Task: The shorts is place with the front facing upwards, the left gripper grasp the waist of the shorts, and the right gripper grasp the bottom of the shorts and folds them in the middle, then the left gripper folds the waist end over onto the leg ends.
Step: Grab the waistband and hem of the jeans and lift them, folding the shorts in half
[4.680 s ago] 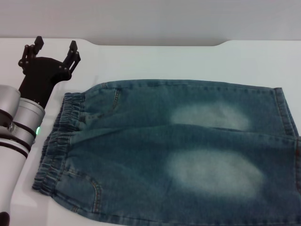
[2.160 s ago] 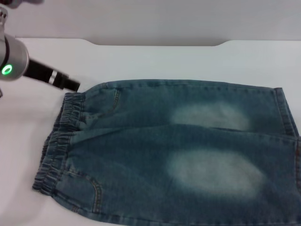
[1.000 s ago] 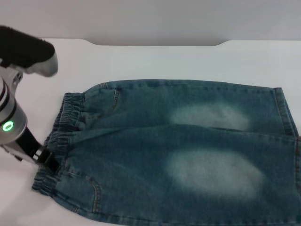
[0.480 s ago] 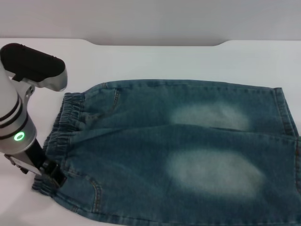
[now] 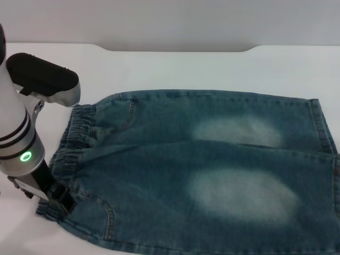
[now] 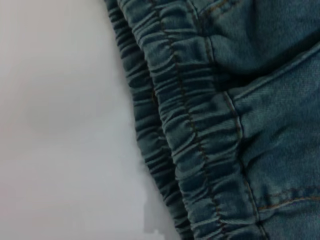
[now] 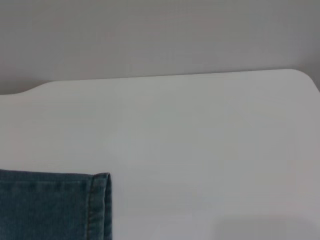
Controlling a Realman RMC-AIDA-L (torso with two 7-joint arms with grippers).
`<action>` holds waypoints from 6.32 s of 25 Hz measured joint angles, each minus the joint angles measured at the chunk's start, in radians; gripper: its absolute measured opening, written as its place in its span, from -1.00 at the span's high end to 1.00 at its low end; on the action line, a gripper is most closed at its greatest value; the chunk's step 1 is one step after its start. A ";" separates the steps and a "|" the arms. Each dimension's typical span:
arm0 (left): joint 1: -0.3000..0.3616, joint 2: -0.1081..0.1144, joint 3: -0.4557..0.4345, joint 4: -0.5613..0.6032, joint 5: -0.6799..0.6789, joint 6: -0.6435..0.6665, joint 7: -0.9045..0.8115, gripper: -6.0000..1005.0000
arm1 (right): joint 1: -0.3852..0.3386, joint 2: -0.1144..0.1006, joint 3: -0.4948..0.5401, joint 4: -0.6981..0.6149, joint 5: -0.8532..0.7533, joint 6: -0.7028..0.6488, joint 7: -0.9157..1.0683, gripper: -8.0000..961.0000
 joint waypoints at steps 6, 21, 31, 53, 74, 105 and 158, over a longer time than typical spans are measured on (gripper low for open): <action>-0.003 0.000 0.008 -0.002 -0.008 -0.024 -0.007 -0.60 | -0.002 0.000 0.000 0.015 0.000 0.001 0.001 -0.34; 0.007 0.005 0.014 0.018 -0.032 0.010 0.007 0.19 | -0.006 0.002 -0.004 0.064 0.006 0.025 0.011 -0.34; 0.009 0.006 0.013 0.017 -0.029 0.014 0.027 0.81 | -0.014 0.003 -0.054 0.113 0.008 0.096 0.051 -0.34; 0.002 0.008 0.006 0.017 -0.014 0.021 0.071 0.94 | -0.076 0.000 -0.336 0.068 0.010 0.147 0.225 -0.34; -0.075 0.008 -0.007 0.082 -0.014 0.028 0.106 0.94 | -0.117 0.000 -0.406 0.035 0.000 0.224 0.277 -0.27; -0.071 0.008 -0.008 0.070 -0.012 0.035 0.107 0.94 | -0.121 -0.004 -0.423 0.042 0.010 0.238 0.228 0.36; 0.105 0.004 -0.080 -0.141 -0.008 0.577 0.097 0.93 | -0.157 0.001 -0.244 0.103 0.106 -0.435 -0.013 0.85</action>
